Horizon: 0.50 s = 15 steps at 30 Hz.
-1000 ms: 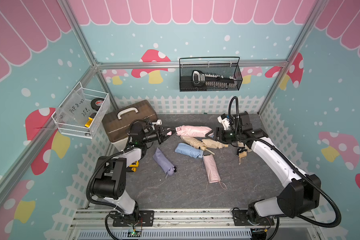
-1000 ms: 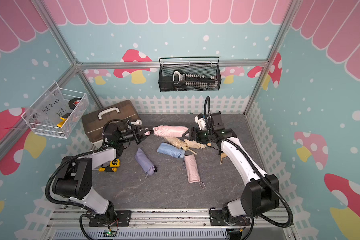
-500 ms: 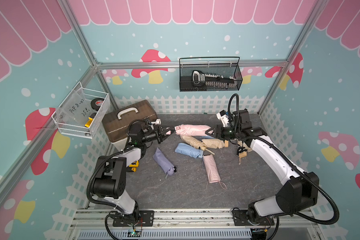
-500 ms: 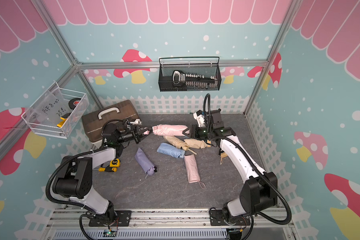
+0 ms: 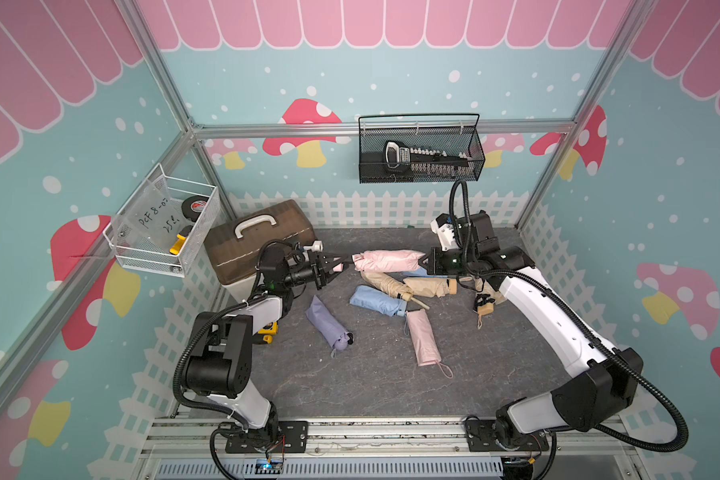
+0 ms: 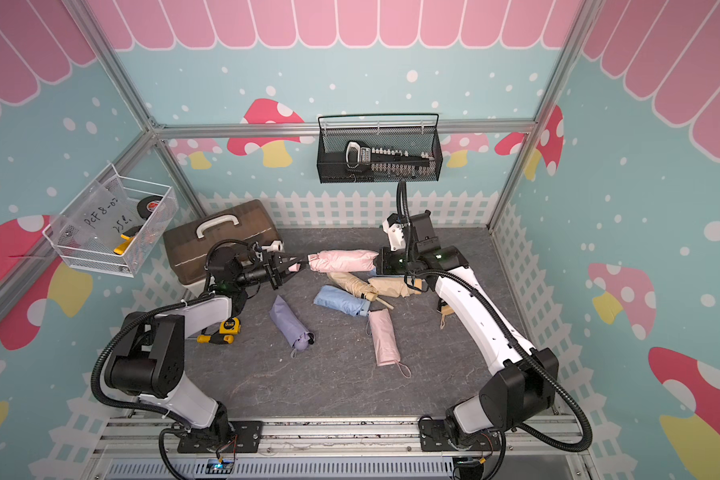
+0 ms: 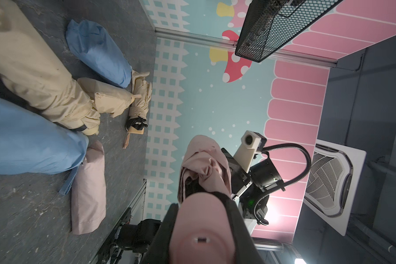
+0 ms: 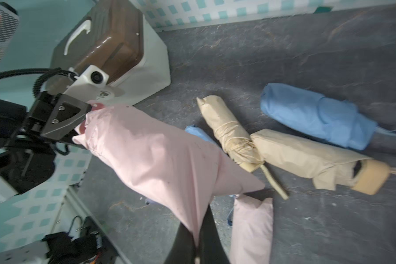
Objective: Take umbrellas out of sleeves
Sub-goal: Take out the umbrella from the umbrella sleeve.
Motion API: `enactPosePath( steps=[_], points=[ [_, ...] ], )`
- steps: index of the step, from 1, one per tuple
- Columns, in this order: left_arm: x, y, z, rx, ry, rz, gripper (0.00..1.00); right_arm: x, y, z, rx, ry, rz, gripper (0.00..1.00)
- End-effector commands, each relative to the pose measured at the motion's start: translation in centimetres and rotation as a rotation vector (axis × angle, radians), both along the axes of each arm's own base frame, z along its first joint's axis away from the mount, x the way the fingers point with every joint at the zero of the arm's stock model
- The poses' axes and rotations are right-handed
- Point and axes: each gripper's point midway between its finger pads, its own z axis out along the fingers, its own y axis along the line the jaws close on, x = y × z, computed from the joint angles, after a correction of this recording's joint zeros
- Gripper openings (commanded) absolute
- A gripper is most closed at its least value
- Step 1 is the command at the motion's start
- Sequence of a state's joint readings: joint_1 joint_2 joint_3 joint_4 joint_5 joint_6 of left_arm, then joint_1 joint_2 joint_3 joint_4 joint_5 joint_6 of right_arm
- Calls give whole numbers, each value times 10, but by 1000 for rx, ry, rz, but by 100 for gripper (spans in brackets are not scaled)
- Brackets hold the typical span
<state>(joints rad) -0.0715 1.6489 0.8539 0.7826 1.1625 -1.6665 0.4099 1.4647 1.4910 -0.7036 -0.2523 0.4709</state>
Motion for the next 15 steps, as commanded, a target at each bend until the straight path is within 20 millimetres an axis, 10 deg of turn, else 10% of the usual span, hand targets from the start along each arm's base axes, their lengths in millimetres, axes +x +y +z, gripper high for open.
enactPosePath(
  steps=[1,15],
  points=[
    [3,5,12,34,-57,17,0,5,-48,-3,-291,-58,-141,0],
    [12,27,0,50,-36,78,0,3,-112,0,-615,-94,-305,0]
  ],
)
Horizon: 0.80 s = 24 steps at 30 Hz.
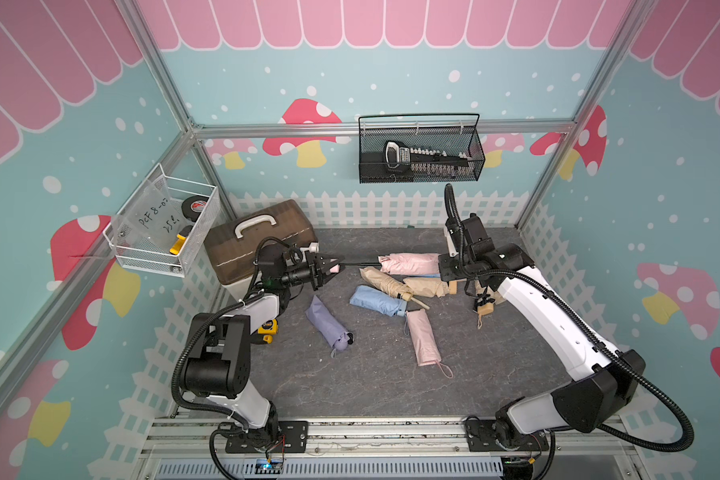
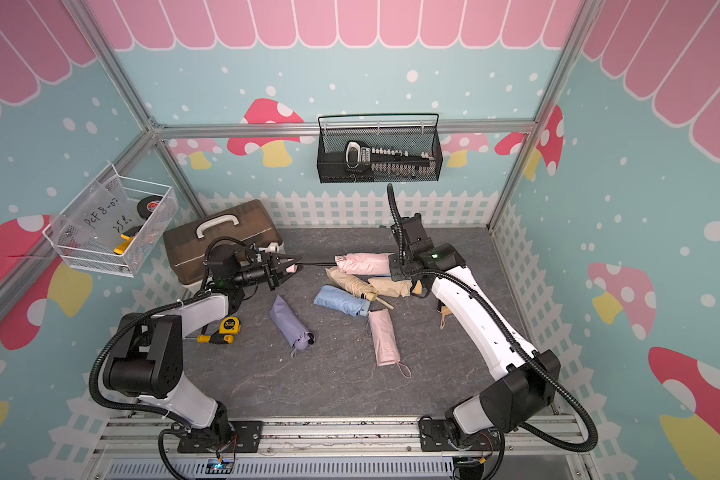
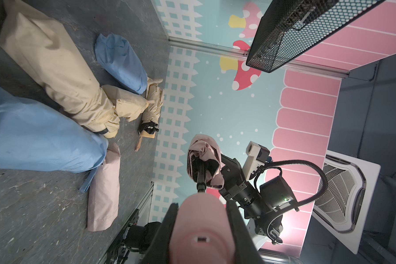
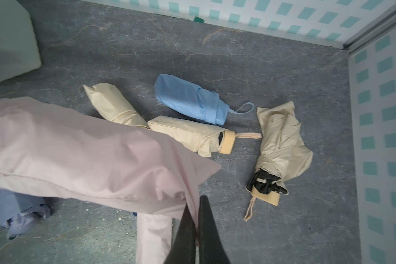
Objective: Take umbrellas out of sleeves
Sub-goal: Take out the umbrella from the umbrella sleeve.
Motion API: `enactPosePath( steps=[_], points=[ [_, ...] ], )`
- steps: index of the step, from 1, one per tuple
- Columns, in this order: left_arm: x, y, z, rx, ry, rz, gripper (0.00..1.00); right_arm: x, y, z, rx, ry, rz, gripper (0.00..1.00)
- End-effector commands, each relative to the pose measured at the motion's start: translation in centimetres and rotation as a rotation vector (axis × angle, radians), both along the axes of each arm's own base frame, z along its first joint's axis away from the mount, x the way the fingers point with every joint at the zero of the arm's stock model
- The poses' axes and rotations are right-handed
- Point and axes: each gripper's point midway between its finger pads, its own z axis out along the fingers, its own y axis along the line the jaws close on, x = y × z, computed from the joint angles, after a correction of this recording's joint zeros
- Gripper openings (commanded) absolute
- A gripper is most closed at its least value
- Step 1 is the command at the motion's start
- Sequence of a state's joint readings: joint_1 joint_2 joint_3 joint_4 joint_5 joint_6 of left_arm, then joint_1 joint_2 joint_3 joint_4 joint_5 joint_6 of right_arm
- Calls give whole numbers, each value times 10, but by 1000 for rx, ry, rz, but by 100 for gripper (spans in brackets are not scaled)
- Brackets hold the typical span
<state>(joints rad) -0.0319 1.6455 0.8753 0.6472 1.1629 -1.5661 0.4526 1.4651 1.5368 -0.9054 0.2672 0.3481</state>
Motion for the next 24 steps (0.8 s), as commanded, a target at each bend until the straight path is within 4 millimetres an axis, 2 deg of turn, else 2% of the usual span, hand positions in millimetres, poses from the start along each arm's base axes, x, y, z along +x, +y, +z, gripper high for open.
enactPosePath(
  steps=[1,18,21,24],
  points=[
    [3,14,9,13,-51,43,0,2,-39,12,-146,-41,-90,0],
    [-8,44,-15,132,-6,86,0,-2,-132,11,-453,-28,-291,0],
    [-10,45,-16,145,-5,81,0,-6,-153,16,-389,-28,-356,0],
    [-11,44,-14,145,-12,78,0,-6,-156,22,-265,-46,-377,0]
  ],
)
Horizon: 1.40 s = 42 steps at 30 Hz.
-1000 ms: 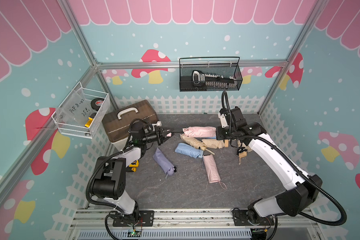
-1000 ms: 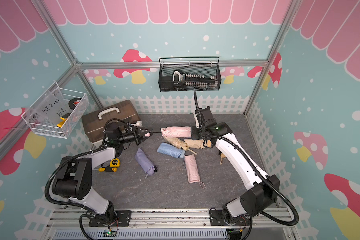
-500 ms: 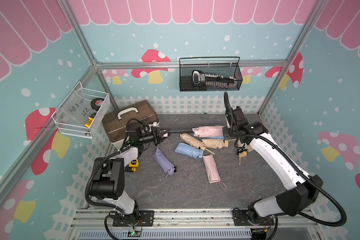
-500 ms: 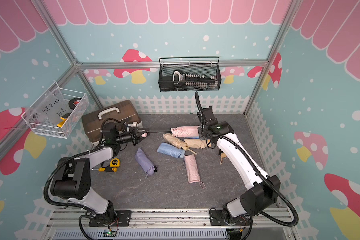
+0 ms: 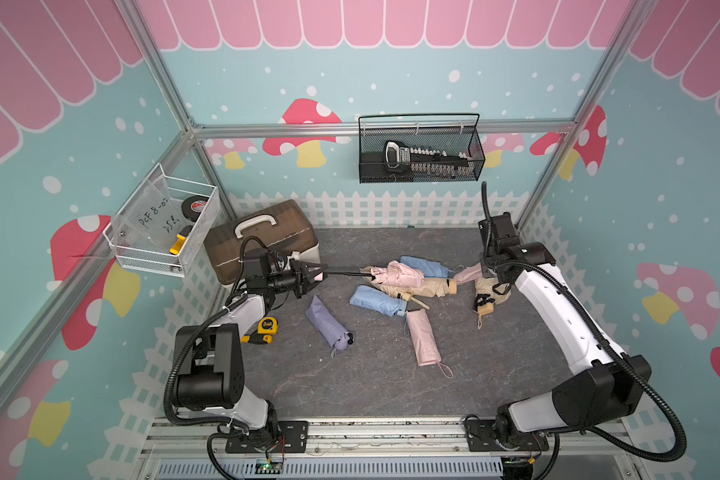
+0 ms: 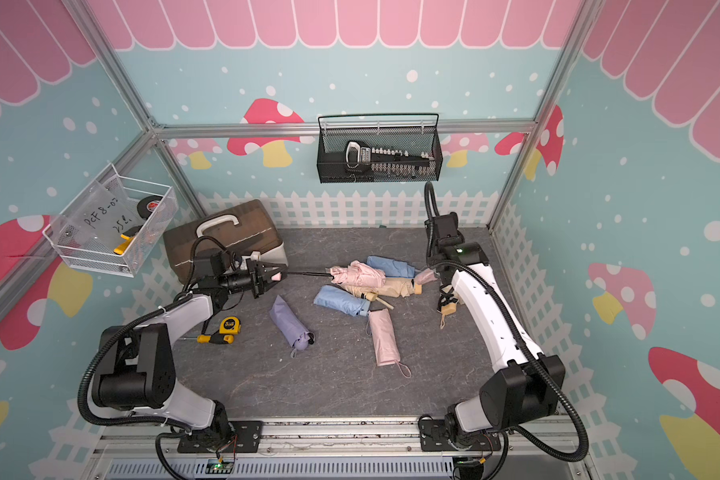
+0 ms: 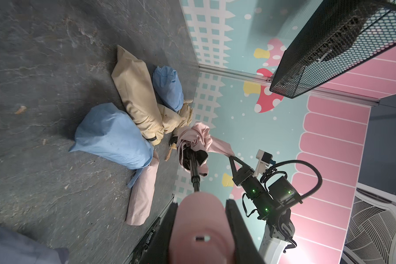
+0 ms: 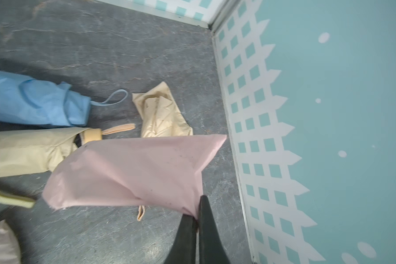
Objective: Take umbrellas out of sleeves
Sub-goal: Take out the umbrella from the umbrella sleeve, then place the umbrella sleeve at the center of the board.
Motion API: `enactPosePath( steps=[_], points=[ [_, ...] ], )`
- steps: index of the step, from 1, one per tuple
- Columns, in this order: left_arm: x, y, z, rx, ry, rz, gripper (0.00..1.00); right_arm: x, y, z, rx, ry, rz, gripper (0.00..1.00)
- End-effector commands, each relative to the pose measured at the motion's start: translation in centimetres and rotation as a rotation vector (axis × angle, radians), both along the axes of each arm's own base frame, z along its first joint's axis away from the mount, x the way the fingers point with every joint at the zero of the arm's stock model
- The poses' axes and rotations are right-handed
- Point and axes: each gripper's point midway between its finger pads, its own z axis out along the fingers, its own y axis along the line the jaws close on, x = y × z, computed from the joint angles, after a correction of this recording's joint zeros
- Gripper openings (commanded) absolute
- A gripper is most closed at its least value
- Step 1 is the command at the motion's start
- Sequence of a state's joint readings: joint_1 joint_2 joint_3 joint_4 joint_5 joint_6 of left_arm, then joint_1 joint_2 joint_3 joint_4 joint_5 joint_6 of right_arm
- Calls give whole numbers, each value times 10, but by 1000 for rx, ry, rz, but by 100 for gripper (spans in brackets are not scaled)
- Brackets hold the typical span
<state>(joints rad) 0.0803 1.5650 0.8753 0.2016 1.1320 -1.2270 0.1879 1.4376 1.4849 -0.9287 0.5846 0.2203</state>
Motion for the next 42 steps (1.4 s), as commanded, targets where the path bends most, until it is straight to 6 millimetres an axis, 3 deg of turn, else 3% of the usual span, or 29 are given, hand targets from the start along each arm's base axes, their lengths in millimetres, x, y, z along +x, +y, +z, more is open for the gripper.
enactPosePath(
  steps=[1,4,8,12,19,32,35,39,42],
  points=[
    [-5,-2,19,6,-71,-28,0,-7,-1,16,113,-59,-11,0],
    [-5,-5,23,-5,-80,-35,0,-6,8,11,230,-63,-20,0],
    [-3,-13,29,-19,-96,-57,0,-15,1,-6,286,-43,-76,0],
    [-2,-21,33,-19,-105,-79,0,-38,-9,-34,370,27,-145,0],
    [2,-35,39,-31,-124,-116,0,-81,6,-93,498,139,-182,0],
    [-7,-60,31,0,-114,-202,0,-111,4,-153,528,281,-253,0],
    [-12,-64,25,45,-107,-228,0,-113,4,-157,524,295,-258,16],
    [-14,-66,24,59,-106,-241,0,-112,5,-158,533,299,-255,48],
    [-15,-67,25,58,-108,-243,0,-109,9,-150,555,282,-245,63]
  ],
)
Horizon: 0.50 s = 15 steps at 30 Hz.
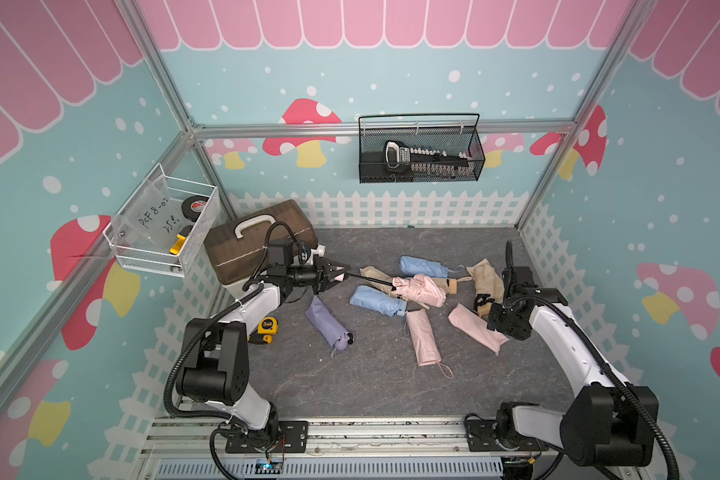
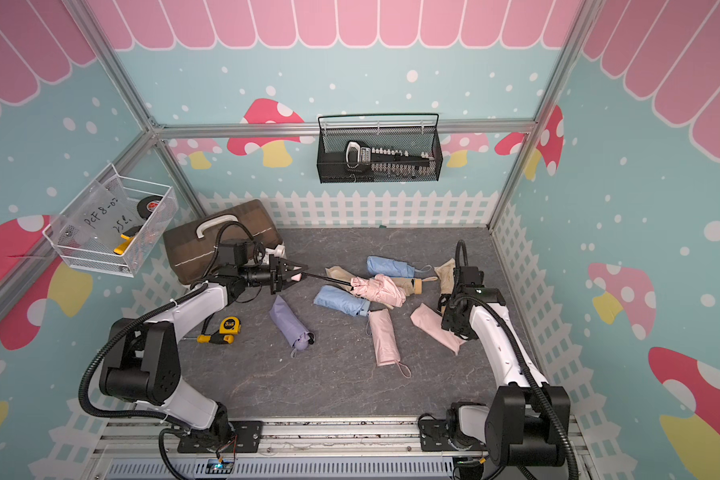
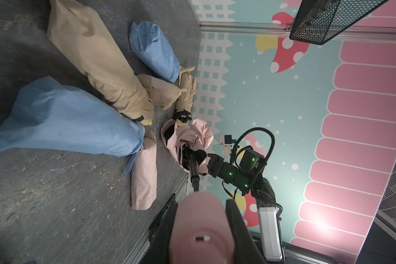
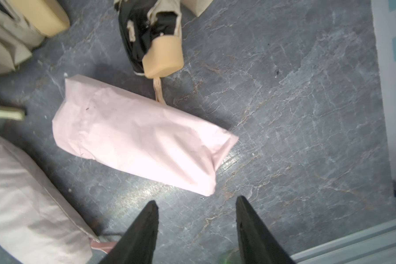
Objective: Take umbrellas out of sleeves
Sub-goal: Place the umbrella sleeve at the center of the board.
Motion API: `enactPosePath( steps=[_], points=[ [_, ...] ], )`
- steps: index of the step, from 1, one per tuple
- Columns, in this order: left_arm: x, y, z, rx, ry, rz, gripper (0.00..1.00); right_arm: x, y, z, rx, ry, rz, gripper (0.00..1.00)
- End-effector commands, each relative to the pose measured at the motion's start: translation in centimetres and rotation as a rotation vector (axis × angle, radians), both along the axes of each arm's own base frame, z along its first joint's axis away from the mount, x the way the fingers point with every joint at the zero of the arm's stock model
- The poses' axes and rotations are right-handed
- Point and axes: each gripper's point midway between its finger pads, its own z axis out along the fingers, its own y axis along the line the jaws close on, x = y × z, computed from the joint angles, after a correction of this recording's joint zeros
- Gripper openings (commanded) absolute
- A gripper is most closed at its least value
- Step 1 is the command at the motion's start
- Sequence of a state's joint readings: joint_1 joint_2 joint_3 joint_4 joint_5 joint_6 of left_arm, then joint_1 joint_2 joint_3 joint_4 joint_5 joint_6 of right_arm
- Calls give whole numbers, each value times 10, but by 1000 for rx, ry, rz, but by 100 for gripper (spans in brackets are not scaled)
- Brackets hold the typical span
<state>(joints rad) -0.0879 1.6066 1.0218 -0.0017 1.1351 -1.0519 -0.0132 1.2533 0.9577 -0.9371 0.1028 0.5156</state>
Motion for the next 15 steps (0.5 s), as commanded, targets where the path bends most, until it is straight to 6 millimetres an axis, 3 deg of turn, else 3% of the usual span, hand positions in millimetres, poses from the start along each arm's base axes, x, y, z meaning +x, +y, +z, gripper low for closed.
enactPosePath(
  steps=[1,4,6,10,15],
  points=[
    [-2,-3,14,-9,-48,-37,0,3,4,10,33,-23,-4,67],
    [-1,-5,15,-10,-54,-42,0,11,16,37,95,-99,14,81],
    [-1,-5,18,-3,-64,-38,0,14,24,50,138,-133,29,82],
    [-1,-7,26,-10,-78,-49,0,22,49,43,271,-97,103,82],
    [7,-9,42,-96,-93,-24,0,34,66,27,387,-127,74,74]
  ],
)
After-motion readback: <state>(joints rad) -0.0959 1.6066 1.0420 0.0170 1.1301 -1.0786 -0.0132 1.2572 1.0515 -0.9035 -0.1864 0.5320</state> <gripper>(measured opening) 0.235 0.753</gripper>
